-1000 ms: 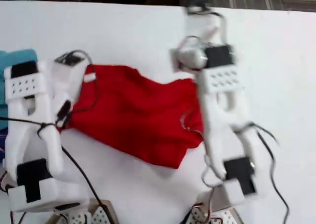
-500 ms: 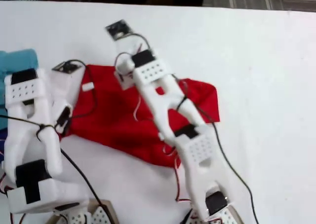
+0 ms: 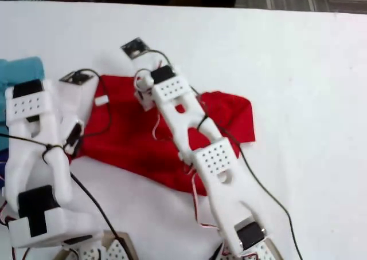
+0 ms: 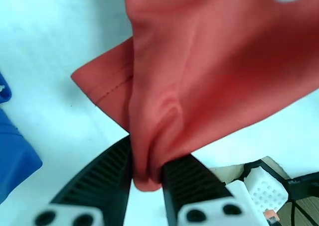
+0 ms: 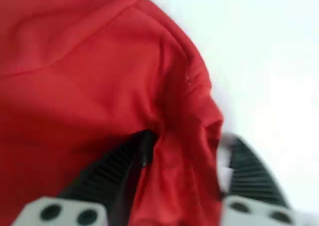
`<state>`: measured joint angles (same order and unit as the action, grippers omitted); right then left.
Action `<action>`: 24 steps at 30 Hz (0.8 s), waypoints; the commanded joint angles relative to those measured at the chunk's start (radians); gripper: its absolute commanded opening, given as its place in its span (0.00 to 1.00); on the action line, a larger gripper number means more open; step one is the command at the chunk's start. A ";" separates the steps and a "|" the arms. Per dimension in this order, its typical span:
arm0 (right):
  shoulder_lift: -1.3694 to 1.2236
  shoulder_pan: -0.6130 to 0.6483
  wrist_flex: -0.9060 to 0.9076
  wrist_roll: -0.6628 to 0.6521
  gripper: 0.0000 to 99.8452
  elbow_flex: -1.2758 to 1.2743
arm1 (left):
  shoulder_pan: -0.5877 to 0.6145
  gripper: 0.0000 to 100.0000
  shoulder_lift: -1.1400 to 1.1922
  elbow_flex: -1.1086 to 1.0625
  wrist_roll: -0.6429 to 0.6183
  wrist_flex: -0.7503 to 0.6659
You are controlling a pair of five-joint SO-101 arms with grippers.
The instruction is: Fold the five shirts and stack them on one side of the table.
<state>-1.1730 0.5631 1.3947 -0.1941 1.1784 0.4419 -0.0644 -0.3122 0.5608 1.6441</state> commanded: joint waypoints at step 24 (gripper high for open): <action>0.306 -0.188 0.348 -0.064 0.12 0.295 | -0.051 0.03 -0.041 0.518 -0.008 0.132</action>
<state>-0.9198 0.3284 1.7461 -0.2570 1.5405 0.3851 -0.0660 0.2447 0.5608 1.7653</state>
